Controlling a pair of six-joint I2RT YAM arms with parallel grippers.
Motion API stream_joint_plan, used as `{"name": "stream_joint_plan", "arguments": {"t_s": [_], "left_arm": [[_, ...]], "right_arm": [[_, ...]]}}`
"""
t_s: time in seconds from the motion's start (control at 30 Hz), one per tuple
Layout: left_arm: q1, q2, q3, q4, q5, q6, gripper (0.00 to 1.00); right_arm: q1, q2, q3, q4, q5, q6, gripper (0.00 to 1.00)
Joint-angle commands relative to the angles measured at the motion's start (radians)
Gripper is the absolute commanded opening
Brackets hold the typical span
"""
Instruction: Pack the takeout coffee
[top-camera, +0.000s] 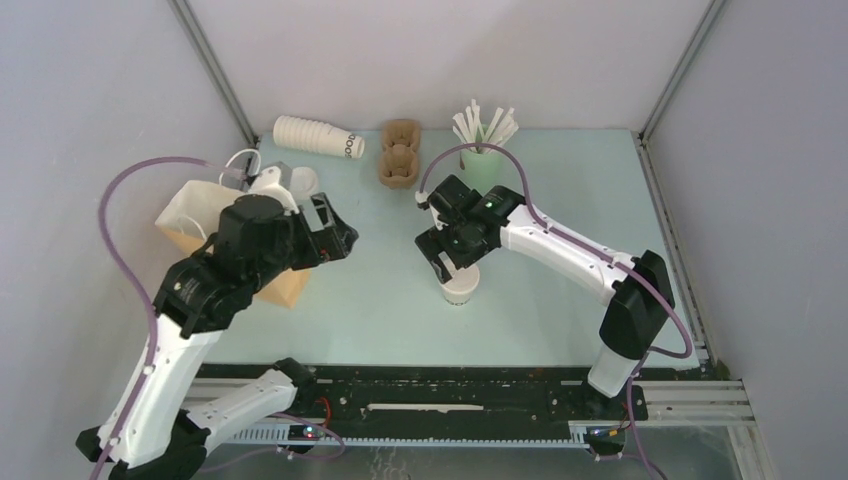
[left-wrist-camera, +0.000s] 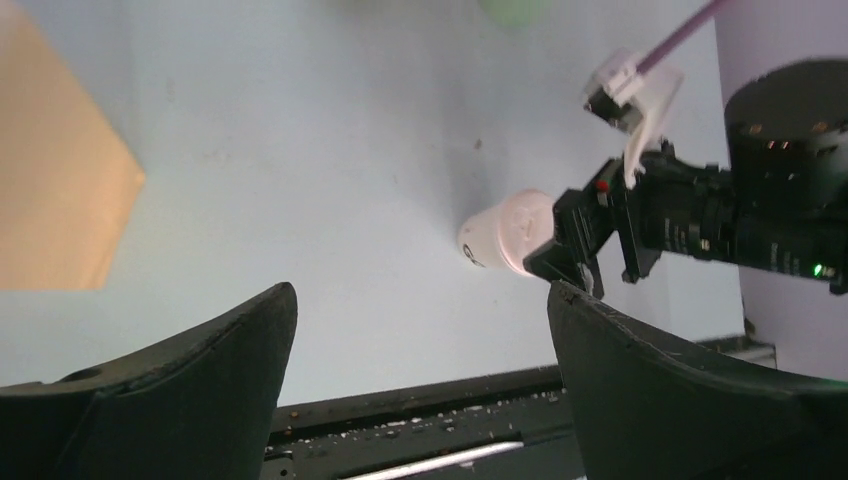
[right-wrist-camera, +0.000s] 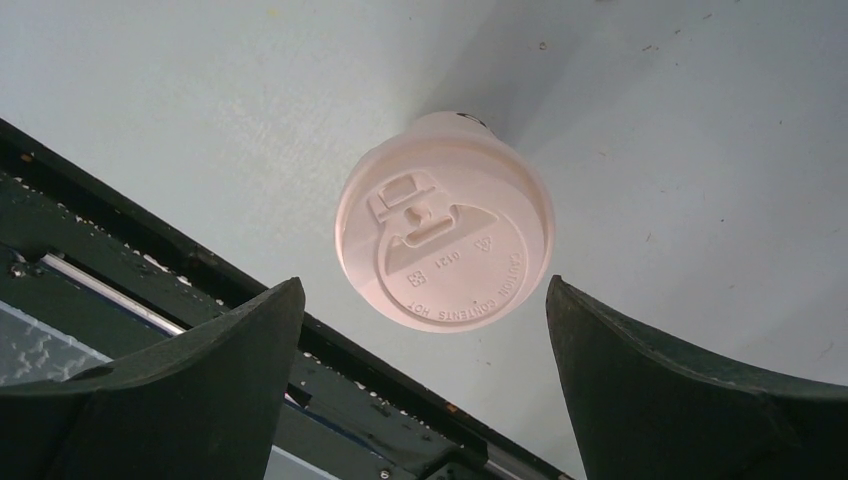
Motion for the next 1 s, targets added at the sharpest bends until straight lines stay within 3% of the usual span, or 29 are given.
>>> {"name": "stream_joint_plan", "arguments": {"t_s": [0.0, 0.23, 0.5, 0.67, 0.97], "left_arm": [[-0.003, -0.033, 0.163, -0.13, -0.25, -0.002, 1.0], [-0.002, 0.004, 0.335, -0.241, -0.429, 0.061, 1.0], [-0.002, 0.022, 0.415, -0.32, -0.534, 0.055, 1.0], [0.002, 0.017, 0.41, -0.341, -0.599, 0.059, 1.0], [0.006, 0.003, 0.361, -0.329, -0.581, 0.05, 1.0]], "right_arm": [[0.016, 0.011, 0.001, 0.01, 0.027, -0.022, 1.0], [0.007, 0.029, -0.022, 0.036, 0.016, -0.011, 0.96], [0.002, 0.044, -0.026, 0.051, 0.012, -0.006, 0.89], [0.002, 0.041, -0.035, 0.052, 0.036, -0.006, 0.93], [0.009, 0.015, -0.023, 0.04, 0.057, -0.011, 0.97]]}}
